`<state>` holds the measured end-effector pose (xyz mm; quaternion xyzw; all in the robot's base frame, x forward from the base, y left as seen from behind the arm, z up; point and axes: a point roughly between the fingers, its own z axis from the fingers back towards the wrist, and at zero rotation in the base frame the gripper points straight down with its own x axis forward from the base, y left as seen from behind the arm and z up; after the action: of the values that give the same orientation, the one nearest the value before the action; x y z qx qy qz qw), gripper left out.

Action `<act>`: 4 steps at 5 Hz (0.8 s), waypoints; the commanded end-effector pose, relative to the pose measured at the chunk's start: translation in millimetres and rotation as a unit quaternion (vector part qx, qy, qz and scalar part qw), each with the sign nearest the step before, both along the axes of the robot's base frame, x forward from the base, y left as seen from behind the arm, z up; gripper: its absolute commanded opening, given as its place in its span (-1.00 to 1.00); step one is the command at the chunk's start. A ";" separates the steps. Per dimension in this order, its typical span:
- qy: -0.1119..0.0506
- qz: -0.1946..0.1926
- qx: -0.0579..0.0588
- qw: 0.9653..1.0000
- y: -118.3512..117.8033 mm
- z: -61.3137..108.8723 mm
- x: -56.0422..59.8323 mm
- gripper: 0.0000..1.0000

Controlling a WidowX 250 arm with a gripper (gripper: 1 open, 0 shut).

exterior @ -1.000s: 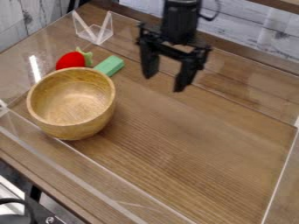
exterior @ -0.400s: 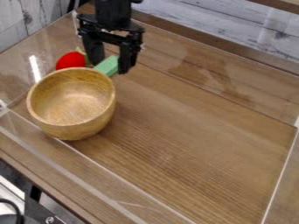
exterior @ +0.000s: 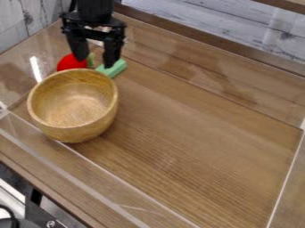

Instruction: Move the red fruit to the right side of the table

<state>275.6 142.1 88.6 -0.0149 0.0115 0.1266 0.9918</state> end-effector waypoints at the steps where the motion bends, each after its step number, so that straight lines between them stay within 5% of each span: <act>1: -0.034 -0.003 0.015 0.999 27.6 15.8 15.7 1.00; 4: -0.033 -0.006 0.014 0.999 66.9 8.0 27.3 1.00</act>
<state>298.8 199.3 77.3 -0.0214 0.0051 0.1188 0.9927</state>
